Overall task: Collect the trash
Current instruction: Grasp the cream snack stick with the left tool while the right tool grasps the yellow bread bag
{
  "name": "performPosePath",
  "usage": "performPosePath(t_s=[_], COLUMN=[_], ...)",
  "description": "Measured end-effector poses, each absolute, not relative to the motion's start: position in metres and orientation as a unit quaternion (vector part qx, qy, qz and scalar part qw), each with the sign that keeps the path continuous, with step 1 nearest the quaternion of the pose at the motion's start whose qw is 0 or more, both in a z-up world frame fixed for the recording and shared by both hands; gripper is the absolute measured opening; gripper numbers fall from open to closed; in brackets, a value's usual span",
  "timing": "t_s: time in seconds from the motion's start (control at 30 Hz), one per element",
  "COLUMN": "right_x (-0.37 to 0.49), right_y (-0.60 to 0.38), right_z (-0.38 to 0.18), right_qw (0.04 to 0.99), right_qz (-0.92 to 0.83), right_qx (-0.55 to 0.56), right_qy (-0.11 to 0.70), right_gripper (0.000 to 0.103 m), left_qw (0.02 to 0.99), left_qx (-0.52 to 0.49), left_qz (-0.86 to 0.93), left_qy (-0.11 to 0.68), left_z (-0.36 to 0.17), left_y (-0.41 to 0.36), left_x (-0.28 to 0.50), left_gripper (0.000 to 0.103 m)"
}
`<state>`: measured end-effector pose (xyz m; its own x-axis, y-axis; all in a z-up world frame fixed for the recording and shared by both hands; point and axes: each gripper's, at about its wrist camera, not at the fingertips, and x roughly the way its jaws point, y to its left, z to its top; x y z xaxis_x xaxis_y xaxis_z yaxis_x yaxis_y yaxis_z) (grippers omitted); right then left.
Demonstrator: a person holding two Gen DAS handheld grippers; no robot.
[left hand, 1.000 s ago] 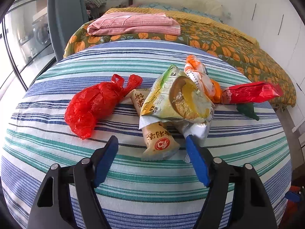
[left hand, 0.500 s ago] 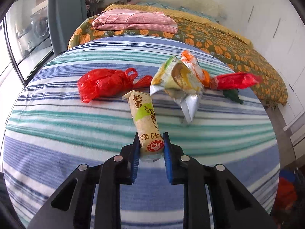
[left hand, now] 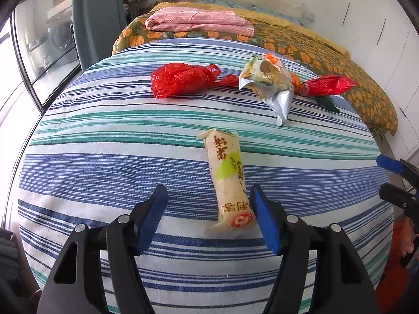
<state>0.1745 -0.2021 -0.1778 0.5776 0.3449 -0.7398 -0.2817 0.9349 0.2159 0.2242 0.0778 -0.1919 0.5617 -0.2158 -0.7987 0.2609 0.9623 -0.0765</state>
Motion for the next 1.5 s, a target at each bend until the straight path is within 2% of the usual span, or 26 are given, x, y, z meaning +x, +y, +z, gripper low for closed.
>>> performPosePath(t_s=[0.1,0.17,0.27,0.4,0.6,0.67,0.7,0.73,0.8,0.93,1.07,1.27,1.37,1.43,1.5], right_x=[0.190,0.204,0.236,0.281,0.325,0.334,0.335,0.331,0.325,0.301,0.268,0.227,0.224,0.222,0.221], right_y=[-0.192,-0.183,-0.166,-0.138,-0.109,-0.107,-0.105,-0.106,-0.110,-0.120,-0.147,-0.176,-0.180,-0.176,-0.171], right_z=[-0.171,-0.167,-0.164,-0.168,-0.174,-0.182,-0.185,-0.187,-0.184,-0.173,-0.162,-0.169,-0.185,-0.185,-0.181], right_qw=[0.889,0.889,0.889,0.890,0.881,0.871,0.869,0.870,0.869,0.867,0.854,0.840,0.841,0.849,0.849], right_qz=[0.189,0.200,0.213,0.222,0.228,0.226,0.215,0.207,0.209,0.202,0.160,0.073,0.053,0.066,0.104], right_qx=[0.015,0.004,-0.016,-0.064,-0.109,-0.117,-0.132,-0.139,-0.129,-0.117,-0.096,-0.139,-0.113,-0.086,-0.037], right_qy=[0.417,0.413,0.406,0.394,0.401,0.420,0.425,0.426,0.429,0.440,0.487,0.519,0.527,0.518,0.516], right_gripper=[0.096,0.095,0.088,0.074,0.073,0.060,0.047,0.042,0.039,0.038,0.038,0.039,0.048,0.062,0.063], left_qw=[0.886,0.883,0.882,0.881,0.880,0.880,0.880,0.880,0.880,0.880,0.880,0.880,0.880,0.880,0.880], left_qx=[0.053,0.074,0.065,0.070,0.066,0.066,0.065,0.066,0.066,0.066,0.066,0.066,0.066,0.065,0.060], left_qz=[-0.127,-0.128,-0.121,-0.122,-0.124,-0.124,-0.125,-0.125,-0.124,-0.124,-0.124,-0.124,-0.124,-0.125,-0.128], left_qy=[0.442,0.446,0.451,0.452,0.454,0.454,0.454,0.454,0.454,0.454,0.454,0.454,0.454,0.454,0.453], left_z=[-0.196,-0.198,-0.199,-0.200,-0.201,-0.201,-0.201,-0.201,-0.201,-0.201,-0.201,-0.201,-0.201,-0.201,-0.200], left_y=[0.072,0.064,0.068,0.067,0.067,0.067,0.066,0.066,0.066,0.066,0.066,0.066,0.066,0.066,0.067], left_x=[0.224,0.225,0.229,0.230,0.230,0.230,0.230,0.230,0.230,0.230,0.230,0.230,0.230,0.230,0.230], left_gripper=[0.074,0.082,0.090,0.092,0.093,0.093,0.093,0.093,0.093,0.093,0.093,0.093,0.093,0.093,0.093])
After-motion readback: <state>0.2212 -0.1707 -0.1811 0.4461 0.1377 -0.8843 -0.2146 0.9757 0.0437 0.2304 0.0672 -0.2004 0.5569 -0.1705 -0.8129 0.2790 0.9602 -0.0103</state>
